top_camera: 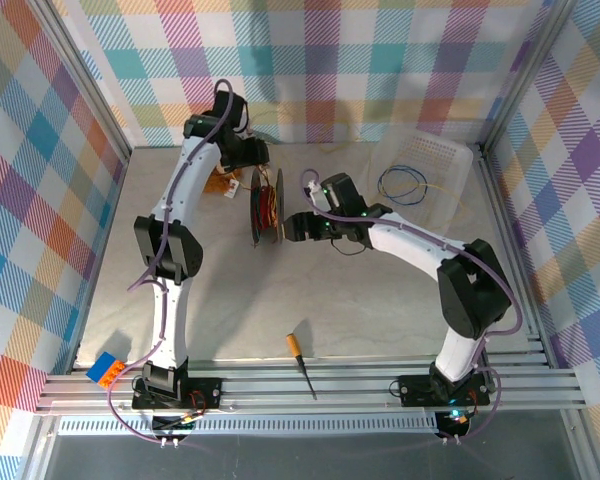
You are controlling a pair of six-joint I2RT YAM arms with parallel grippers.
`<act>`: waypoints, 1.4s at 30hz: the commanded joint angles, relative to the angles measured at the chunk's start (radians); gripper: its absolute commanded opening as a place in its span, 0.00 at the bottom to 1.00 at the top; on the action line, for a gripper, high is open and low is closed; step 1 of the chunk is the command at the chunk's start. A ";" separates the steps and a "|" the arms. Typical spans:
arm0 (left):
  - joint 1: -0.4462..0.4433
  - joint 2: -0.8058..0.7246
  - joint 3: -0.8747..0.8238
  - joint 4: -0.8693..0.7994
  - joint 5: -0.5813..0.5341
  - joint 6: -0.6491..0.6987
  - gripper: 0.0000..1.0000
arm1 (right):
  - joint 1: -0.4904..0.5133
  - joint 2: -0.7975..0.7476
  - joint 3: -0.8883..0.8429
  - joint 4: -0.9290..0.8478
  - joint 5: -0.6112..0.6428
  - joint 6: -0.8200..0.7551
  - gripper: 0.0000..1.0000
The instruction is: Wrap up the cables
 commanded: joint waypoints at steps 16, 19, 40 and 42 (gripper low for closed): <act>-0.005 -0.212 -0.432 0.204 0.024 -0.021 0.39 | 0.000 0.092 0.128 -0.026 0.017 0.037 0.58; -0.011 -0.230 -0.455 0.214 0.019 -0.019 0.25 | -0.001 0.094 0.125 -0.026 0.014 0.041 0.58; -0.057 -0.542 -0.607 0.320 0.028 -0.068 0.00 | -0.073 -0.192 -0.124 0.042 0.034 0.033 0.78; -0.057 -0.591 -0.601 0.283 0.065 -0.064 0.00 | -0.120 -0.249 -0.148 0.037 0.014 0.035 0.84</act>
